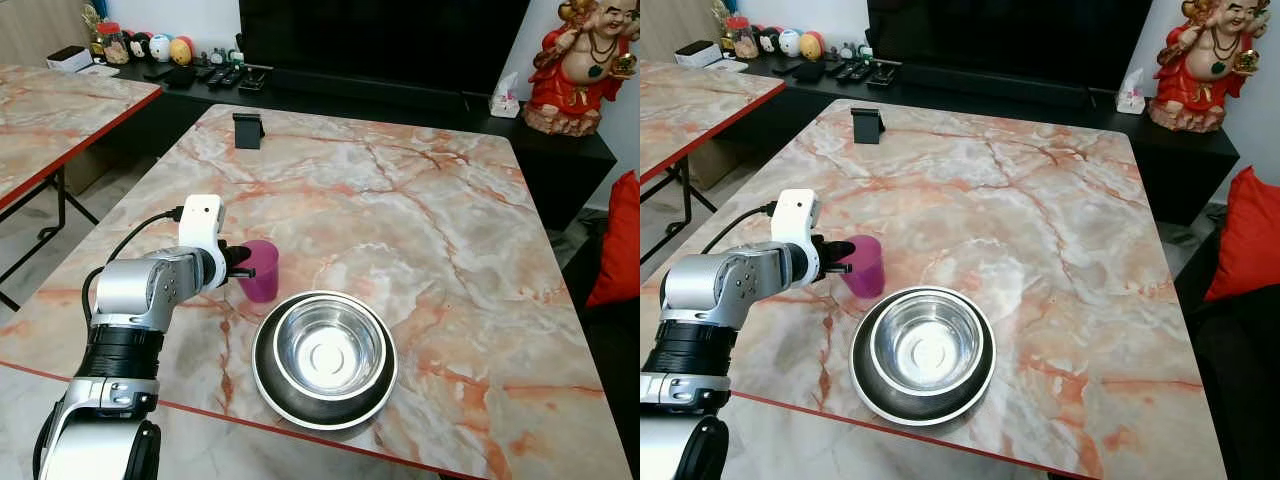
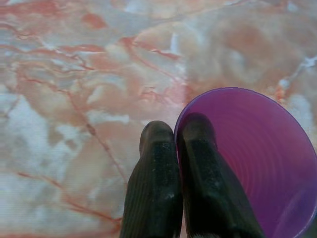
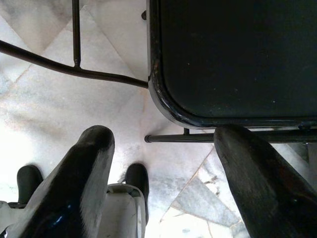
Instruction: Setting the table
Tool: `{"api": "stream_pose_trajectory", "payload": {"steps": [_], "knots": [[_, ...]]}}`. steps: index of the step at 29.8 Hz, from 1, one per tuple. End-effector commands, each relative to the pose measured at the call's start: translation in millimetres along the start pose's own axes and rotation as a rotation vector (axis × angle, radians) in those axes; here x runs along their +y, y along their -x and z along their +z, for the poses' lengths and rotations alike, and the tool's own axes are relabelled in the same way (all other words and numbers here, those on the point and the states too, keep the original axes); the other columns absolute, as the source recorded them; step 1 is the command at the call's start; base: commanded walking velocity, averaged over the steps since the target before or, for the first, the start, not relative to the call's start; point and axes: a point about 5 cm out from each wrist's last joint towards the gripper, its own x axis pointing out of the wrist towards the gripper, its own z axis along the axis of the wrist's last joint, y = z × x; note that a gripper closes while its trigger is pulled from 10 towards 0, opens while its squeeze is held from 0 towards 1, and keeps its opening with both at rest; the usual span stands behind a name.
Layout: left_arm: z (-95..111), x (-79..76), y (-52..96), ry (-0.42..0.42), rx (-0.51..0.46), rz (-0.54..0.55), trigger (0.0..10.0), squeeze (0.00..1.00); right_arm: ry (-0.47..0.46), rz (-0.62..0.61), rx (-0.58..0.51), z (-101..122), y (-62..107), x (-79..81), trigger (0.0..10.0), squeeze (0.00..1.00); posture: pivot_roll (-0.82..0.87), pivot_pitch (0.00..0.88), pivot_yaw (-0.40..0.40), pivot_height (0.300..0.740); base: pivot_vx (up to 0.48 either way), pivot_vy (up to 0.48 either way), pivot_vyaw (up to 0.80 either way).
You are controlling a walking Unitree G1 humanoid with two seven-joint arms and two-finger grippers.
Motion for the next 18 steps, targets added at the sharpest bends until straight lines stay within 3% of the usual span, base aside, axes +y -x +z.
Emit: {"api": "stream_pose_trajectory", "payload": {"steps": [1, 3, 4, 5, 6, 18], "knots": [[-0.7, -0.1, 1.0, -0.022, 0.008, 0.004, 10.0, 0.00, -0.004, -0.005, -0.006, 2.4, -0.3, -1.6, 10.0, 0.00, 0.12, 0.000, -0.040, 0.740, 0.000, 0.000, 0.00], [-1.0, -0.5, 0.9, -0.023, 0.009, 0.002, 10.0, 0.00, -0.004, -0.005, -0.006, 2.4, -0.3, -1.6, 10.0, 0.00, 0.12, 0.000, -0.040, 0.740, 0.000, 0.000, 0.00], [-1.1, -0.7, 0.8, -0.023, 0.009, 0.001, 10.0, 0.52, -0.004, -0.005, -0.005, 2.4, -0.3, -1.6, 10.0, 0.00, 0.12, 0.000, -0.040, 0.740, 0.000, 0.000, 0.00], [-1.3, -0.9, 0.8, -0.023, 0.010, 0.000, 10.0, 0.87, -0.004, -0.006, -0.005, 2.3, -0.3, -1.6, 10.0, 0.00, 0.12, 0.000, -0.040, 0.740, 0.000, 0.000, 0.00], [-1.3, -1.0, 0.8, -0.023, 0.010, 0.000, 10.0, 1.00, -0.005, -0.006, -0.005, 2.3, -0.3, -1.6, 10.0, 0.00, 0.12, 0.000, -0.040, 0.740, 0.000, 0.000, 0.00], [3.6, -1.2, 2.2, 0.001, -0.023, -0.017, 10.0, 1.00, -0.003, -0.006, -0.003, 2.1, -0.2, -2.0, 10.0, 0.00, 0.12, 0.000, -0.043, 0.740, 0.000, 0.000, 0.00]]}}
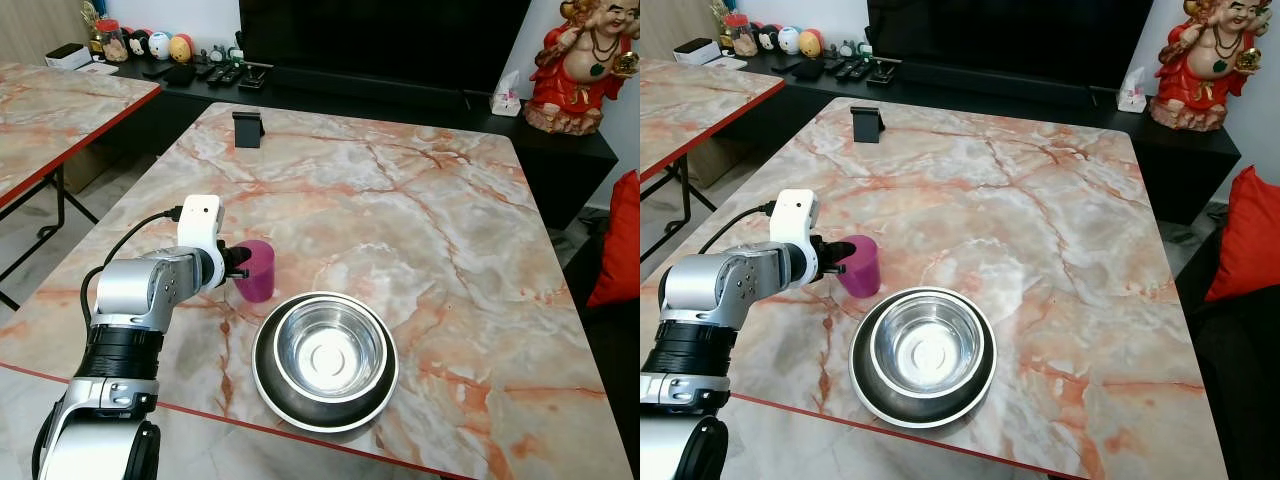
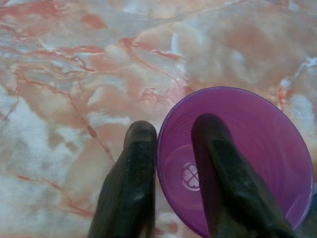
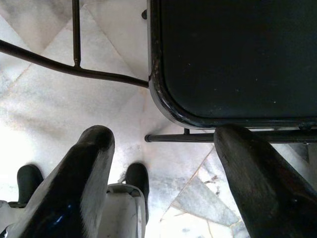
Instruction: Setting the table
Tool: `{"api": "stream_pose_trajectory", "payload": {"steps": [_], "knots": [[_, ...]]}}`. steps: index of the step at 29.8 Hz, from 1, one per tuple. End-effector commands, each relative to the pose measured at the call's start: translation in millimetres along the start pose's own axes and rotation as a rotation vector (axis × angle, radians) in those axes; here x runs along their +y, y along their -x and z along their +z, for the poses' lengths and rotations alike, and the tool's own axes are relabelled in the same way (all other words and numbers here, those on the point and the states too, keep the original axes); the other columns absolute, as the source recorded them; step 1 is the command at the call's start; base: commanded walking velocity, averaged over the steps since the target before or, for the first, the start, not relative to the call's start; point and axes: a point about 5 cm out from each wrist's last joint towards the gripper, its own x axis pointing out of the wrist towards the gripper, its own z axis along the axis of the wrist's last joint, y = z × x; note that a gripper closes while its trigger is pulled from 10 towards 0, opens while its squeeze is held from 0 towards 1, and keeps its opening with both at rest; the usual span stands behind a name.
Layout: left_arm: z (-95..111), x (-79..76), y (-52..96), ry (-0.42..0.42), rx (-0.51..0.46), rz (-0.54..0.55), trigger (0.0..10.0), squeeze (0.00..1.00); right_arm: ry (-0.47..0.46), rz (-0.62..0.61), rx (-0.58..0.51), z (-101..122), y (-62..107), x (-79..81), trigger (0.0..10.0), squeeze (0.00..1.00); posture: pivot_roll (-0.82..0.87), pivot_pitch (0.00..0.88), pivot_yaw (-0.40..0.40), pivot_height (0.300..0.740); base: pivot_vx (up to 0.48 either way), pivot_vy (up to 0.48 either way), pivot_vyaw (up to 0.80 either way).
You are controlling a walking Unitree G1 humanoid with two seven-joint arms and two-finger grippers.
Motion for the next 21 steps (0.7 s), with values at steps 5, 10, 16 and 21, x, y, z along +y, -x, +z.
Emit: {"api": "stream_pose_trajectory", "payload": {"steps": [5, 10, 16, 21], "knots": [[16.2, -1.0, 6.0, 0.029, -0.084, -0.016, 10.0, 0.00, 0.001, -0.008, -0.002, 2.1, -0.2, -2.4, 10.0, 0.00, 0.12, 0.000, -0.047, 0.740, 0.000, 0.000, 0.00], [22.3, -0.2, 9.0, 0.034, -0.121, -0.018, 10.0, 0.00, 0.002, -0.008, -0.002, 2.2, -0.2, -2.5, 10.0, 0.00, 0.13, 0.000, -0.049, 0.740, 0.000, 0.000, 0.00], [20.7, -0.3, 9.4, 0.043, -0.126, -0.024, 10.0, 0.00, 0.003, -0.007, -0.002, 2.3, -0.2, -2.6, 10.0, 0.00, 0.13, 0.000, -0.051, 0.740, 0.000, 0.000, 0.00], [13.3, -2.6, 7.9, 0.034, -0.099, -0.036, 10.0, 0.00, 0.003, -0.007, -0.001, 2.3, -0.3, -2.5, 10.0, 0.00, 0.13, 0.000, -0.051, 0.740, 0.000, 0.000, 0.00]]}}
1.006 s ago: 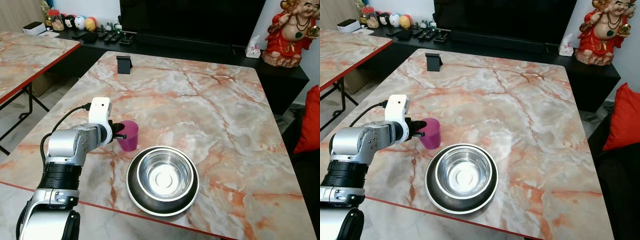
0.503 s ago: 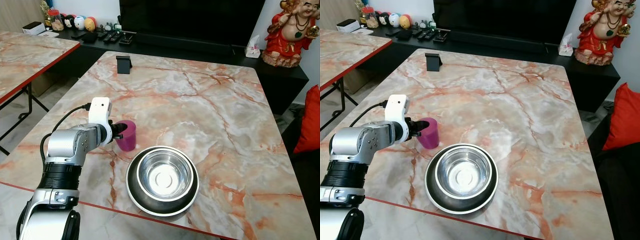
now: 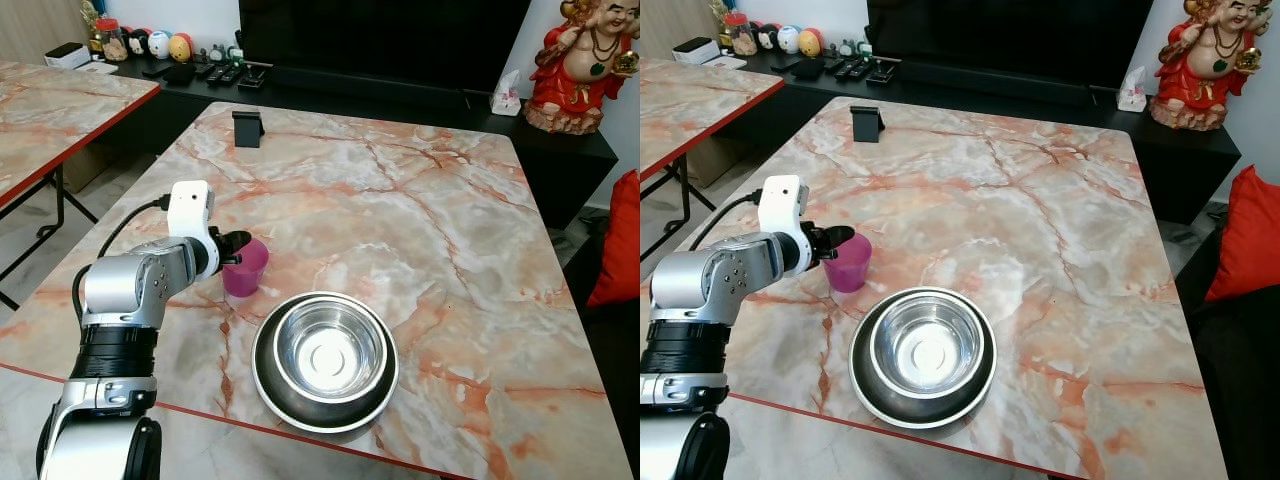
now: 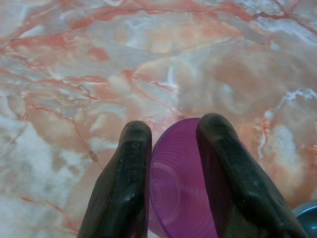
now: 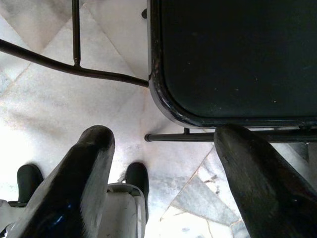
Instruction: Setting the table
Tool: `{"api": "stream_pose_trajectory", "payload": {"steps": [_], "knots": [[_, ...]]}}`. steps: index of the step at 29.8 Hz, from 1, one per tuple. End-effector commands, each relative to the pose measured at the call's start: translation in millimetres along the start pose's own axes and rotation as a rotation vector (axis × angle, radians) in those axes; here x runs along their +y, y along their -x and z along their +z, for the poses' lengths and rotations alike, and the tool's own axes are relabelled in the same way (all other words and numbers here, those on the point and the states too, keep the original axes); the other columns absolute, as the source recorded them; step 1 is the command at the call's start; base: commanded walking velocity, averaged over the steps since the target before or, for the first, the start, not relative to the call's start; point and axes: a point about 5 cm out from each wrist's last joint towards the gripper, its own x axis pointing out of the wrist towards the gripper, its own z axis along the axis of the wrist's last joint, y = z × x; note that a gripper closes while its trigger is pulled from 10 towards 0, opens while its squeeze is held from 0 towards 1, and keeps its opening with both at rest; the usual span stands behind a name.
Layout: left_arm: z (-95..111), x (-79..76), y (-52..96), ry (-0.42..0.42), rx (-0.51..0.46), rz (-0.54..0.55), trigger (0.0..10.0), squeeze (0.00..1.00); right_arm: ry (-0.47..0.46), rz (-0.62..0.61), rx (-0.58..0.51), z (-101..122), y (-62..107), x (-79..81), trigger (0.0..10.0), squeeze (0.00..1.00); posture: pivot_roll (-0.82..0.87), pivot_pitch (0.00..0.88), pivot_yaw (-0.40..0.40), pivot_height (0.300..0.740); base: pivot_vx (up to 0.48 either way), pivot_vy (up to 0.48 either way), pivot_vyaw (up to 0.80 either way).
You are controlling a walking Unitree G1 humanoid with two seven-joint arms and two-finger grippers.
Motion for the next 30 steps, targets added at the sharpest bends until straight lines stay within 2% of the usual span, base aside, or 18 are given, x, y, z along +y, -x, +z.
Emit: {"api": "stream_pose_trajectory", "payload": {"steps": [1, 5, 14, 23, 28, 30], "knots": [[-1.0, -4.8, 0.6, -0.003, -0.003, -0.021, 10.0, 0.00, 0.003, -0.007, -0.003, 2.5, -0.3, -2.5, 10.0, 0.00, 0.13, 0.000, -0.051, 0.740, 0.000, 0.000, 0.00], [-10.6, -3.9, -0.7, 0.008, 0.035, -0.024, 10.0, 0.00, 0.001, -0.008, -0.003, 2.5, -0.2, -2.5, 10.0, 0.00, 0.13, 0.000, -0.051, 0.740, 0.000, 0.000, 0.00], [-14.3, -1.5, -1.0, 0.012, 0.044, -0.013, 10.0, 0.00, -0.001, -0.011, -0.003, 2.6, -0.2, -3.0, 10.0, 0.00, 0.13, 0.000, -0.053, 0.740, 0.000, 0.000, 0.00], [18.8, 0.3, 10.7, -0.096, -0.128, 0.038, 10.0, 0.00, -0.002, -0.012, -0.004, 2.5, -0.1, -3.4, 10.0, 0.00, 0.12, 0.000, -0.052, 0.740, 0.000, 0.000, 0.00], [44.1, -4.5, 21.3, -0.095, -0.364, 0.024, 10.0, 0.00, 0.000, -0.011, -0.004, 2.6, -0.2, -3.3, 10.0, 0.00, 0.13, 0.000, -0.054, 0.740, 0.000, 0.000, 0.00], [46.4, -5.8, 22.8, -0.105, -0.404, 0.020, 10.0, 0.00, -0.001, -0.011, -0.004, 2.6, -0.2, -3.2, 10.0, 0.00, 0.13, 0.000, -0.054, 0.740, 0.000, 0.000, 0.00]]}}
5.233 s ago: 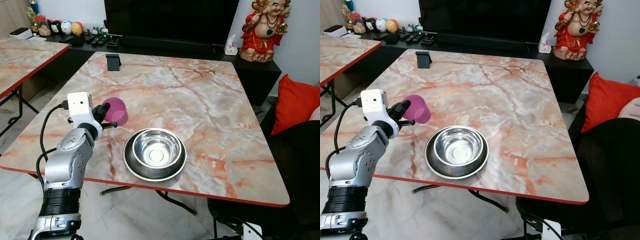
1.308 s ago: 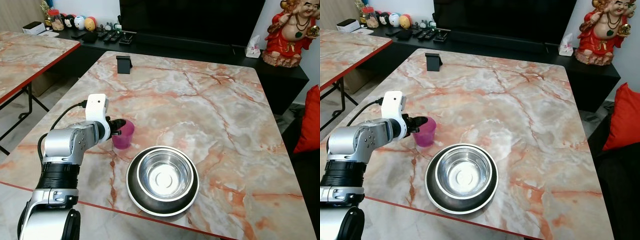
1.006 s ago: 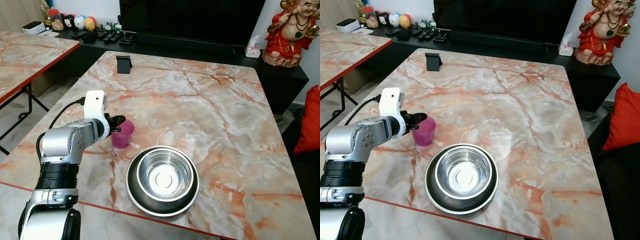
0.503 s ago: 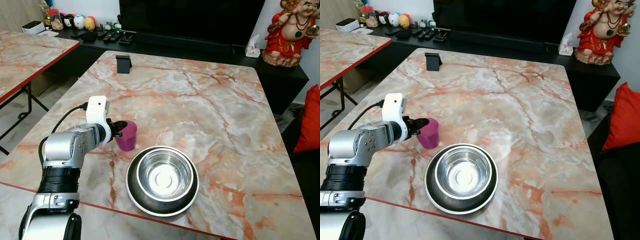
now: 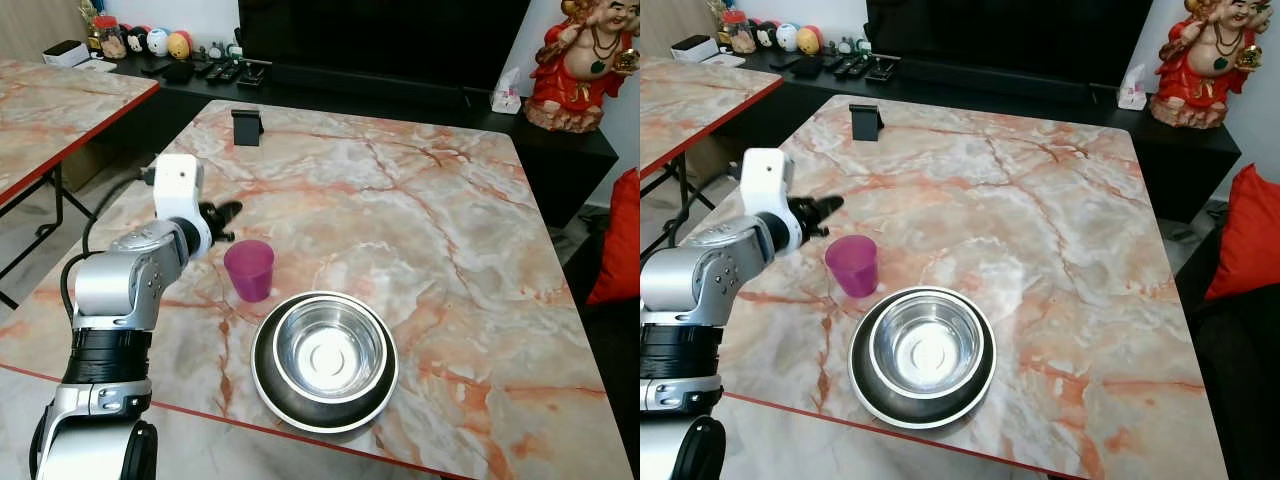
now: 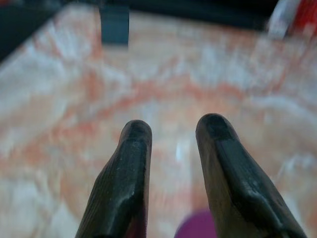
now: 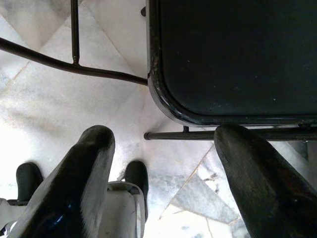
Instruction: Setting the table
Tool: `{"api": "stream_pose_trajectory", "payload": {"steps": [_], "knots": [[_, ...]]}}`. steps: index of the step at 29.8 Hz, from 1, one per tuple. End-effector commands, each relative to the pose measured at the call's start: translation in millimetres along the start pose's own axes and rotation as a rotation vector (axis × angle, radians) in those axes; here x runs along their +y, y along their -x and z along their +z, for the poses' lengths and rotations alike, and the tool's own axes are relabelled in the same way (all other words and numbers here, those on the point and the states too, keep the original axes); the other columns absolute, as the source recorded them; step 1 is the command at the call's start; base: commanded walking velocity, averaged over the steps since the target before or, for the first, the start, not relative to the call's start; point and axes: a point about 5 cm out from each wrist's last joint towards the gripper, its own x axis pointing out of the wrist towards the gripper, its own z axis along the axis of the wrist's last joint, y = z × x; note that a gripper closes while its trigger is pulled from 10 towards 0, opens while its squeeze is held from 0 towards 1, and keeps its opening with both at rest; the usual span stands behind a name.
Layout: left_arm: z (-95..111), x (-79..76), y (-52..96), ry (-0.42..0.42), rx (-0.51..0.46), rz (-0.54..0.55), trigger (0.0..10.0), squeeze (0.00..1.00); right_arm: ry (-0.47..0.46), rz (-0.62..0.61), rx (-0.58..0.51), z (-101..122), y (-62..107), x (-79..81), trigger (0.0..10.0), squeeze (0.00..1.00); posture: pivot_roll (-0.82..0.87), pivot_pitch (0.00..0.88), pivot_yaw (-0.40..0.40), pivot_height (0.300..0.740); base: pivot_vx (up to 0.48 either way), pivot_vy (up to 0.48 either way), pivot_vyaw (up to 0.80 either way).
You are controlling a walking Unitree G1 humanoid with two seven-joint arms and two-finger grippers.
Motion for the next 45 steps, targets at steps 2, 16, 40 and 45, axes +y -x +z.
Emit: {"api": "stream_pose_trajectory", "payload": {"steps": [2, 16, 40, 45], "knots": [[10.5, -3.1, 3.7, -0.154, -0.132, 0.030, 10.0, 0.00, -0.001, -0.012, -0.006, 2.6, -0.1, -3.2, 10.0, 0.00, 0.13, 0.000, -0.051, 0.740, 0.000, 0.000, 0.00], [-31.2, -20.4, 26.6, -0.279, -0.372, 0.125, 10.0, 0.00, -0.004, -0.029, -0.013, 1.2, 0.6, -4.8, 10.0, 0.00, 0.11, 0.000, -0.050, 0.740, 0.000, 0.000, 0.00], [-22.0, -19.8, 28.1, -0.227, -0.460, 0.186, 10.0, 0.00, 0.005, -0.033, 0.002, -3.2, 1.3, -4.1, 10.0, 0.00, 0.10, 0.000, -0.033, 0.740, 0.000, 0.095, 0.00], [-19.2, -19.9, 27.0, -0.222, -0.467, 0.186, 10.0, 0.00, 0.005, -0.033, 0.001, -3.2, 1.2, -3.6, 10.0, 0.00, 0.10, 0.000, -0.032, 0.740, 0.000, 0.285, 0.00]]}}
